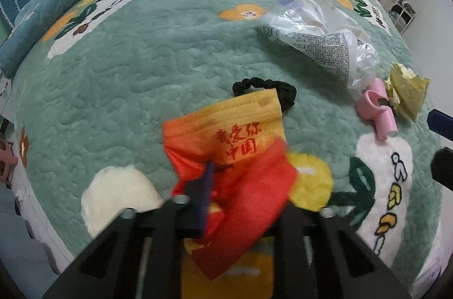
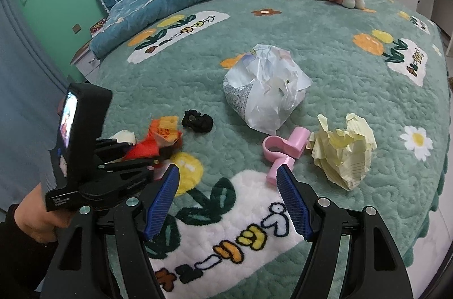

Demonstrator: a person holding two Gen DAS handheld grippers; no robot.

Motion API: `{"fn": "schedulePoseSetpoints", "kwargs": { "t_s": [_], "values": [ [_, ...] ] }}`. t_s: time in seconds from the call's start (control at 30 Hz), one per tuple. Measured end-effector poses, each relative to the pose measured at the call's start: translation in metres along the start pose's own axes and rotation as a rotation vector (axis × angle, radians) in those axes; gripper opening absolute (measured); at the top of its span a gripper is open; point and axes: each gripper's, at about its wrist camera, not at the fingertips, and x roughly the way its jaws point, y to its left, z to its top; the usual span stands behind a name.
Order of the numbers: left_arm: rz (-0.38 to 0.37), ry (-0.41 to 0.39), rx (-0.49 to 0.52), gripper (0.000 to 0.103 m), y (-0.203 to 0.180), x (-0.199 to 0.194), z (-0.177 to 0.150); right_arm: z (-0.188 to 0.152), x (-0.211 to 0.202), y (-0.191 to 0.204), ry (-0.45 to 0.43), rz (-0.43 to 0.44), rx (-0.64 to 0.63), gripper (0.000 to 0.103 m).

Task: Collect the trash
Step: 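Lower the left gripper onto the red face mask and grasp it, then grasp the white cotton ball with the right gripper while the left gripper holds the mask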

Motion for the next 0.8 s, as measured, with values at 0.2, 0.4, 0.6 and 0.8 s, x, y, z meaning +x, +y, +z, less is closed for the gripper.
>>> {"fn": "schedulePoseSetpoints", "kwargs": {
  "t_s": [0.2, 0.4, 0.6, 0.8],
  "values": [
    [-0.064, -0.005, -0.027, 0.009, -0.005, -0.013, -0.008, -0.001, -0.006, 0.002, -0.011, 0.0, -0.003, 0.071],
    [-0.094, -0.039, -0.02, 0.009, -0.018, -0.037, -0.016, -0.002, -0.018, 0.008, -0.031, 0.007, -0.009, 0.071],
    [-0.072, -0.082, -0.065, 0.009, 0.001, -0.062, -0.027, -0.001, -0.018, 0.032, -0.027, 0.04, -0.058, 0.071],
    [-0.021, -0.098, -0.14, 0.009, 0.041, -0.081, -0.047, 0.003, 0.004, 0.077, 0.005, 0.098, -0.134, 0.071]
  ]
}}
